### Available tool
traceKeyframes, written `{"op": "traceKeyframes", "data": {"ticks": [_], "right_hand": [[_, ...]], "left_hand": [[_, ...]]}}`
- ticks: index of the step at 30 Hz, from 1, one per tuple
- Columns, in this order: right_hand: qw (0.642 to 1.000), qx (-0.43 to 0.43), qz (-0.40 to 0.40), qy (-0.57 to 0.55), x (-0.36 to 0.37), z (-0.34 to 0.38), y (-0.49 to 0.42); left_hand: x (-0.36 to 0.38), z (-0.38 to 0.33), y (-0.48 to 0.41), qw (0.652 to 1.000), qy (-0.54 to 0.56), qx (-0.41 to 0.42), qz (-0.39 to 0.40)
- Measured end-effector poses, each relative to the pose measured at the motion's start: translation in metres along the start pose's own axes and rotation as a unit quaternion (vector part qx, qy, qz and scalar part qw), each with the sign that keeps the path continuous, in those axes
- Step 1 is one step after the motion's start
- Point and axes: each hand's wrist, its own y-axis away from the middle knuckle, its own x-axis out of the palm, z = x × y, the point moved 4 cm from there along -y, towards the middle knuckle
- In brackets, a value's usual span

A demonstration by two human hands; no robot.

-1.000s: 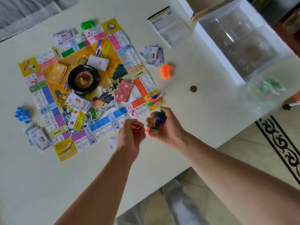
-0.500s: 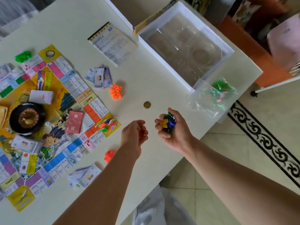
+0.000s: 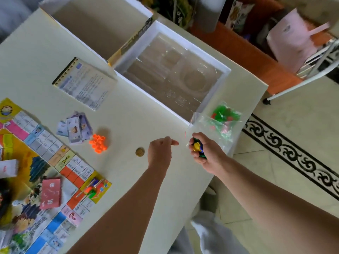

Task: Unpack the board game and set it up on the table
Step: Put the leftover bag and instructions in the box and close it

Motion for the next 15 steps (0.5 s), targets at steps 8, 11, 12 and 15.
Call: {"op": "traceKeyframes", "data": {"ticks": [8, 11, 12, 15], "right_hand": [[0.990, -0.017, -0.073, 0.120, -0.031, 0.014, -0.018], [0.986, 0.005, -0.047, 0.163, -0.038, 0.015, -0.022], [0.982, 0.013, -0.038, 0.186, -0.041, 0.016, -0.022], [0.967, 0.014, 0.008, 0.254, -0.043, 0.026, -0.014]], "left_hand": [[0.058, -0.007, -0.044, 0.980, -0.193, 0.045, -0.025], [0.065, -0.007, -0.040, 0.972, -0.227, 0.051, -0.019], [0.067, -0.010, -0.034, 0.971, -0.229, 0.060, -0.010], [0.068, -0.018, -0.008, 0.971, -0.221, 0.090, 0.020]]}}
